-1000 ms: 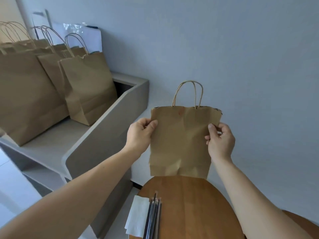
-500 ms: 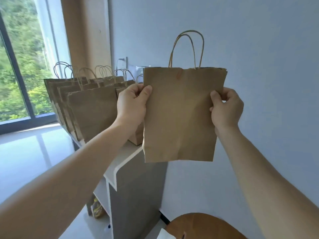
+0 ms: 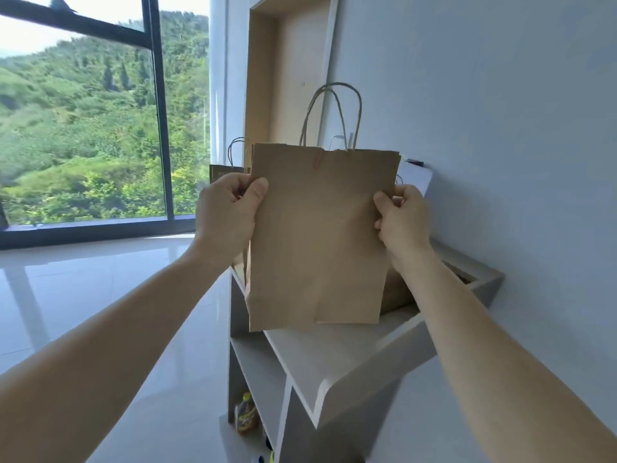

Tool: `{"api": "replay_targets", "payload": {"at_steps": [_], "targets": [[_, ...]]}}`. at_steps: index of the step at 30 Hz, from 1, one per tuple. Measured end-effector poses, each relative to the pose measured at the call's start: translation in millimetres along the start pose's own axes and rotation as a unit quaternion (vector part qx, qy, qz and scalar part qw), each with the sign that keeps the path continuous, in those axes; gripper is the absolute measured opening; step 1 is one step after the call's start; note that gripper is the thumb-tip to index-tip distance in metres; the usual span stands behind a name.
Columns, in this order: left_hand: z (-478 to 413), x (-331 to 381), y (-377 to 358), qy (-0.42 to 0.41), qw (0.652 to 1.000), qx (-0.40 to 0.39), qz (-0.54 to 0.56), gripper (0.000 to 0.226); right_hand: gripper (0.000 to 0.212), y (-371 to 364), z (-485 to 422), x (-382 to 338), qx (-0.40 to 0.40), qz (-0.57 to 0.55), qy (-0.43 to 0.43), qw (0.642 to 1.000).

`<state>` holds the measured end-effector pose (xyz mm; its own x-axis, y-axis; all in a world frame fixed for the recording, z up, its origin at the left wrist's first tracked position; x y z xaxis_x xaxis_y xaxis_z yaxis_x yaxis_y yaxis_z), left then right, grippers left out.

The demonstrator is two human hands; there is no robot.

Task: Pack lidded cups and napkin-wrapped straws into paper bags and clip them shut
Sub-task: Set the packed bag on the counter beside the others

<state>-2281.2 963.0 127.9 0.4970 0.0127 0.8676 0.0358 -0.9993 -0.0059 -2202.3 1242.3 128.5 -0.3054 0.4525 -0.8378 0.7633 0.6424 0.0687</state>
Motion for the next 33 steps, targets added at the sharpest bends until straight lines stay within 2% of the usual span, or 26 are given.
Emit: {"api": "replay_targets", "payload": {"at_steps": [6, 11, 14, 16, 19, 21, 24, 26, 29, 31, 33], "targets": [[-11, -75, 11, 0.031, 0.997, 0.006, -0.068, 0.013, 0.009, -66, -4, 69, -0.046, 0.039, -0.040, 0.997], [-9, -125, -4, 0.044, 0.988, -0.076, -0.125, 0.019, 0.005, -86, -5, 116, -0.083, 0.059, -0.079, 0.992], [-7, -142, -12, 0.053, 0.985, -0.116, -0.116, 0.020, 0.015, -83, -11, 120, -0.093, 0.068, -0.073, 0.991], [-7, -150, -17, 0.052, 0.979, -0.153, -0.123, 0.027, 0.030, -81, -18, 117, -0.098, 0.072, -0.065, 0.990], [-4, -164, -19, 0.055, 0.974, -0.182, -0.121, 0.028, 0.045, -86, -26, 109, -0.137, 0.082, -0.046, 0.986], [-5, -170, -19, 0.055, 0.975, -0.177, -0.122, 0.025, 0.038, -88, -32, 106, -0.165, 0.094, -0.037, 0.981], [-10, -166, -26, 0.027, 0.974, -0.175, -0.143, 0.026, 0.026, -81, -46, 100, -0.154, 0.138, -0.023, 0.978], [-15, -161, -33, 0.012, 0.973, -0.175, -0.148, 0.032, 0.024, -75, -58, 92, -0.145, 0.216, 0.017, 0.965], [-18, -160, -48, 0.009, 0.965, -0.198, -0.171, 0.036, 0.022, -70, -73, 80, -0.159, 0.362, 0.090, 0.914], [-17, -160, -60, 0.010, 0.957, -0.227, -0.180, 0.037, 0.024, -65, -82, 76, -0.162, 0.402, 0.101, 0.895], [-17, -156, -68, 0.009, 0.955, -0.230, -0.186, 0.035, 0.024, -61, -89, 77, -0.161, 0.405, 0.100, 0.894]]}}
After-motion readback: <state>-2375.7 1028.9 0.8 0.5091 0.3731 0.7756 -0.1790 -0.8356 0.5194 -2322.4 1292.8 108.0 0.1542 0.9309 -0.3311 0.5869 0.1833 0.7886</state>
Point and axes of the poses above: each hand's wrist, its own z-axis away from the middle knuckle, its own y-axis out of the back of the hand, x = y × z, the point moved 7 cm from there along -z, towards the middle knuckle, and after that the axes turned 4 degrees about y, right-handed, at the moved point
